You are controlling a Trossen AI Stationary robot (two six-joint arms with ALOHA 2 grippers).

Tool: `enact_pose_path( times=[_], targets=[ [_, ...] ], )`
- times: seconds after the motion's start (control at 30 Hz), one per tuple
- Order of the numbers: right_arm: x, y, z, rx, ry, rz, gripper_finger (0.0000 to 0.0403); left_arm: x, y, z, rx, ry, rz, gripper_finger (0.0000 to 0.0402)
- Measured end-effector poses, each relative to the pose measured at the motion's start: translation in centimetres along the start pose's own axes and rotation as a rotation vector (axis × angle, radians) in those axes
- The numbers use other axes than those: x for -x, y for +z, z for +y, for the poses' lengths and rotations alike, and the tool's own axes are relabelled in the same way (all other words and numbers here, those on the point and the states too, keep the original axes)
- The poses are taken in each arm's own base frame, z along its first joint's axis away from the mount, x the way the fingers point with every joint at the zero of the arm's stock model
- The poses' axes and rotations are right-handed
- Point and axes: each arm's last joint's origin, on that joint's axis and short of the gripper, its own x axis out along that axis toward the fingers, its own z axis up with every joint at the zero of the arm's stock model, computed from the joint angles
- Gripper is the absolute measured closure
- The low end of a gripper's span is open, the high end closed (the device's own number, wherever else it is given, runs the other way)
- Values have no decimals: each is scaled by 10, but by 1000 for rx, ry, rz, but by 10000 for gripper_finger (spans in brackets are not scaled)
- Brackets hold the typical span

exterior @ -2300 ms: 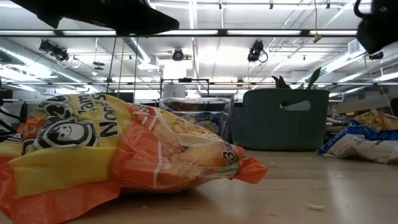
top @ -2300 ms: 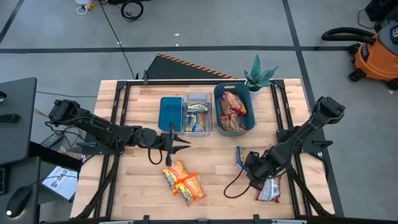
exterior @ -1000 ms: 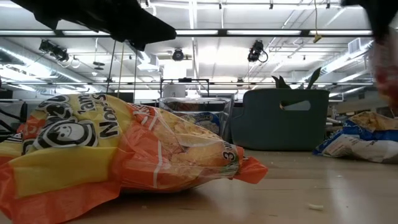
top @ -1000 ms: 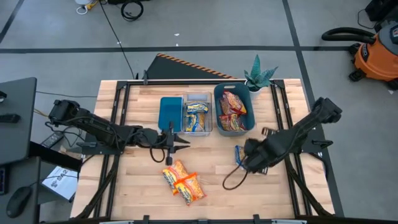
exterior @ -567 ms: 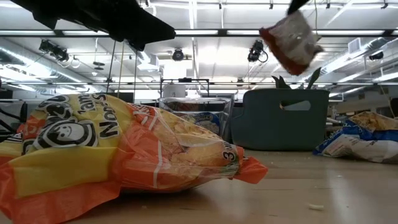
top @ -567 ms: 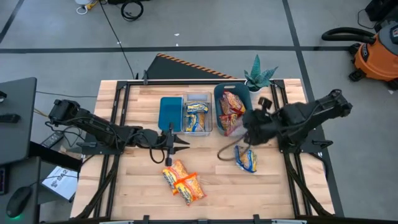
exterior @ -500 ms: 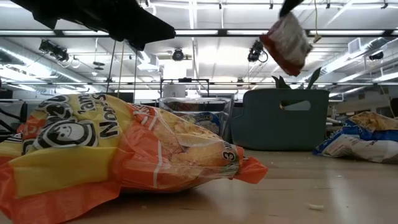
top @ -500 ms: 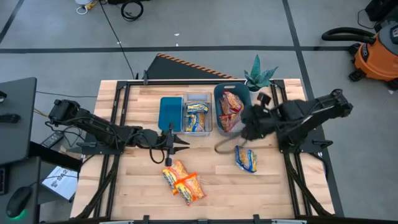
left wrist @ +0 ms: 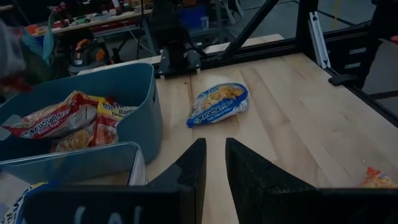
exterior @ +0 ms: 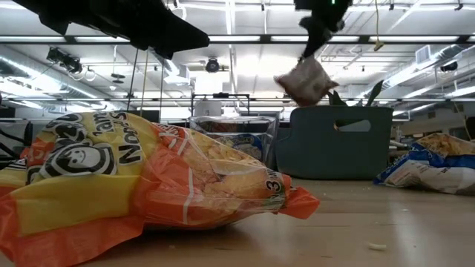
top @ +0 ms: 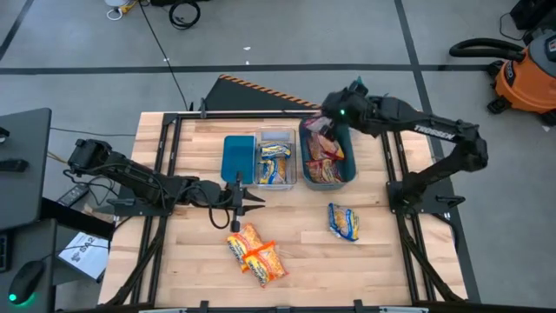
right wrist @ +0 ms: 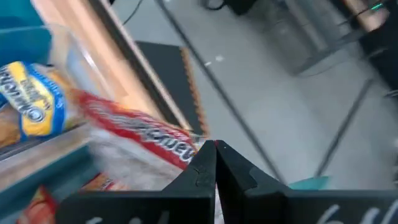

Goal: Sort Maruchan noodles
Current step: Put the red noodle pack into the dark blue bin

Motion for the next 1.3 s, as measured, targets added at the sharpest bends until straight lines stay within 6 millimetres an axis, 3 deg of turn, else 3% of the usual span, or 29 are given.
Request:
enact_pose_path(
  times=[0.1, 0.23, 0.33, 0.47, 0.83, 1.07, 1.3],
  targets=[
    [-21, -16, 7, -11, 79, 39, 396, 0, -1, 0, -3, -1, 12, 335],
    [-49, -52, 39, 1, 183, 133, 396, 0, -3, 0, 19, -3, 26, 335],
    [-56, -72, 60, -10, 211, 173, 396, 0, -6, -1, 58, -5, 57, 335],
    [-54, -86, 77, -56, 231, 210, 396, 0, -8, -1, 84, -5, 79, 335],
    [-36, -82, 107, -262, 446, 174, 393, 0, -9, -1, 115, -4, 90, 335],
    [-14, -95, 128, -198, 513, 258, 393, 0, -10, -1, 105, -5, 99, 335],
    [-10, -108, 125, -155, 445, 362, 378, 0, -10, -1, 102, -5, 98, 335]
  ],
)
